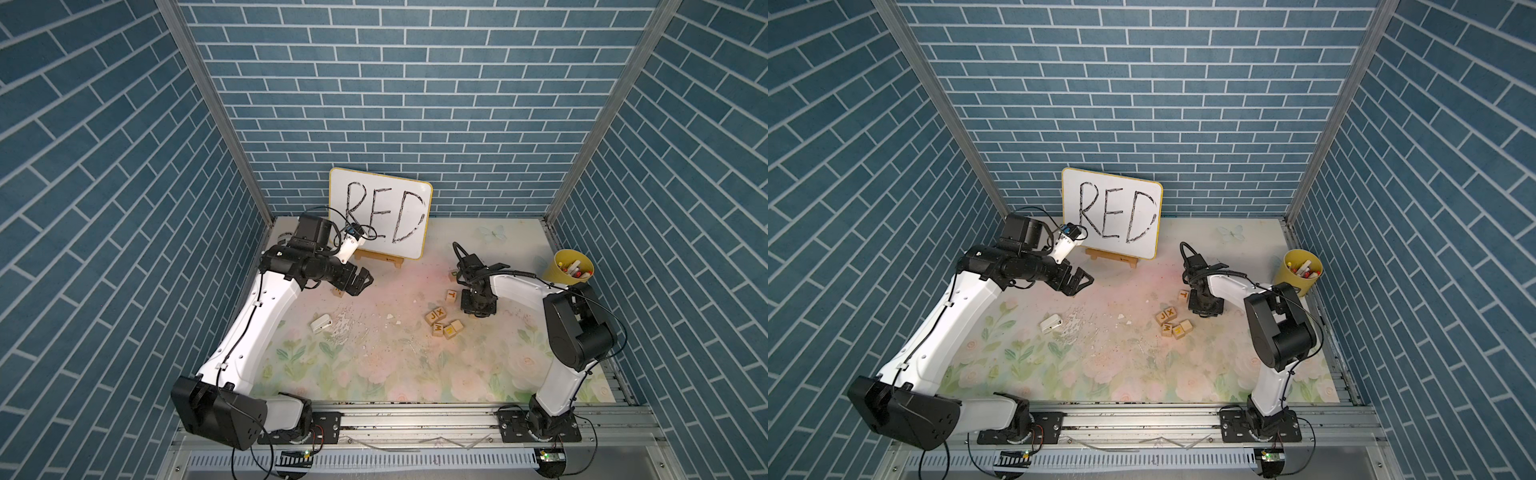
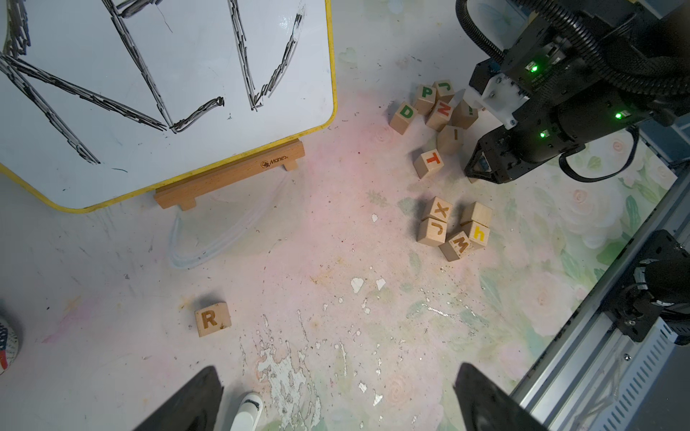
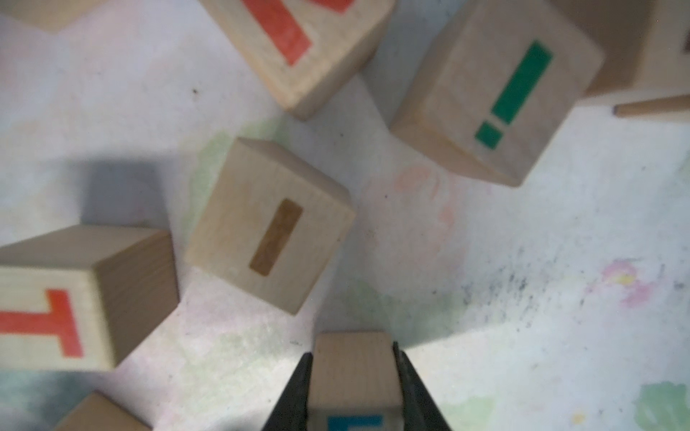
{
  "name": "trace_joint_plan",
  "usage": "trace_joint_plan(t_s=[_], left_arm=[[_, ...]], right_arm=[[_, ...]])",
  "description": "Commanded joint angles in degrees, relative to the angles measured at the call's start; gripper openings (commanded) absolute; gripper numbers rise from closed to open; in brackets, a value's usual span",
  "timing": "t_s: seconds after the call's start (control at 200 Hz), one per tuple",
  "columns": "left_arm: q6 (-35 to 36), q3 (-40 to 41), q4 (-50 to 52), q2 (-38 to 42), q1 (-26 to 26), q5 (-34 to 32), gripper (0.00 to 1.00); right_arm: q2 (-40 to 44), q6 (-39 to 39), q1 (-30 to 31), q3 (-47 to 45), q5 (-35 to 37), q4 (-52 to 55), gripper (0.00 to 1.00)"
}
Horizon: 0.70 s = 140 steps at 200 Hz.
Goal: Assemble the uppercase word "red" with letter blocks
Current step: Pick up the letter block from the center of the board.
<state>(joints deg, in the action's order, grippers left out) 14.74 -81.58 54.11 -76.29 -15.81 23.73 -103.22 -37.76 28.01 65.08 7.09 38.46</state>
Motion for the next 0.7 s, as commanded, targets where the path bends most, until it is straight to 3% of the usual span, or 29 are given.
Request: trace_joint_plan(t_s=[0.0, 0.175, 0.395, 0.695], left_arm=[[-0.2, 0.4, -0.3, 1.2, -0.4, -0.3, 1.00], [-0.2, 0.5, -0.3, 1.6, -0.4, -0.7, 0.99], [-0.8, -0.3, -0.2, 1.2, -0.4, -4.4, 0.99], [-2.1, -1.0, -0.2, 1.8, -0.4, -7.5, 0.99]], right_arm=[[-0.1, -1.9, 0.0, -1.1, -0.5, 0.2, 0.29], [1.5, -1.7, 0.0, -1.2, -0.6, 0.5, 0.22], [5.4, -1.7, 0.8, 0.2, -1.1, 2.5, 0.21], [6.8, -1.2, 6.9, 9.1, 0.3, 7.7, 0.22]])
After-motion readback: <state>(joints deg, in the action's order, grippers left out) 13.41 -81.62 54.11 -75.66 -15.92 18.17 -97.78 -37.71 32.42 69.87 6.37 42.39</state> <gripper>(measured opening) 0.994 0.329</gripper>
